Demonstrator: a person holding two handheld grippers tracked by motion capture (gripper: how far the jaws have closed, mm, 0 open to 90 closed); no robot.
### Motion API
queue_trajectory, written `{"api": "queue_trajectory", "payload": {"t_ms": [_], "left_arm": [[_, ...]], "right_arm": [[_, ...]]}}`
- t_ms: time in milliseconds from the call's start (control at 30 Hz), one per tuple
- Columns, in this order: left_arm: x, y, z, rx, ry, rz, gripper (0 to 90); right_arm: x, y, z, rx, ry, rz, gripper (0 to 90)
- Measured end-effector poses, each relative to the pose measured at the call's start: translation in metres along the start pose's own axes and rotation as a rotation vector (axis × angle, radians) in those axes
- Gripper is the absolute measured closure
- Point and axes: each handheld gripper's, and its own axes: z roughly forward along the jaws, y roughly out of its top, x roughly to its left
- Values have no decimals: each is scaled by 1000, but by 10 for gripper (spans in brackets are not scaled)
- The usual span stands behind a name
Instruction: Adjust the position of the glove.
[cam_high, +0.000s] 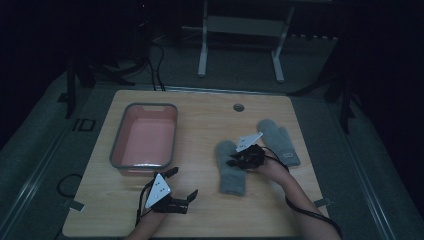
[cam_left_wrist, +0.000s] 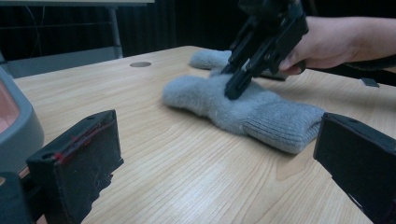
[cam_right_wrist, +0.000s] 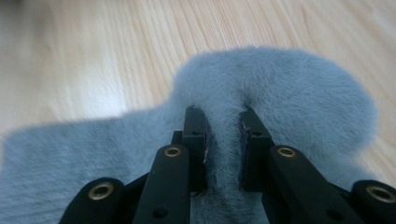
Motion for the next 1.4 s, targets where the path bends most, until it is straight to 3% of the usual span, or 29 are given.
{"api": "queue_trajectory", "payload": {"t_ms": [100,167,233,400,467,633,733,833,1033,1133,1200,1400], "left_arm": [[0,0,0,-1,-4,-3,11],[0,0,0,-1,-4,-1,11],[0,0,0,-1,-5,-1,11],[0,0,0,-1,-7,-3,11],[0,0,0,-2,-7,-2,11],[0,0,0,-3,-10,-2,11],[-1,0,0,-1,-9,-1,11],[-1,0,0,-3,-9,-2,11],[-1,0,0,-2,-8,-2,11],[-1,0,0,-2,-8,-2,11],[-1,0,0,-2,-7,-3,11],[0,0,0,-1,-7,-3,11]], "right_arm": [[-5,-5,4,4,12,12,716],[-9,-6,6,12,21,26,626],[-12,-7,8,15,3,34,464],[-16,-8,10,9,23,55,291],[-15,-7,9,14,-2,54,246],[-12,-3,-5,-21,-75,73,236],[-12,-2,-17,-49,-78,105,280],[-10,-3,-34,-94,-116,124,282],[-12,-13,-64,-121,-201,176,336],[-14,-18,-74,-140,-218,200,347],[-18,-27,-87,-156,-259,255,351],[-35,-49,-105,-164,-339,387,374]]}}
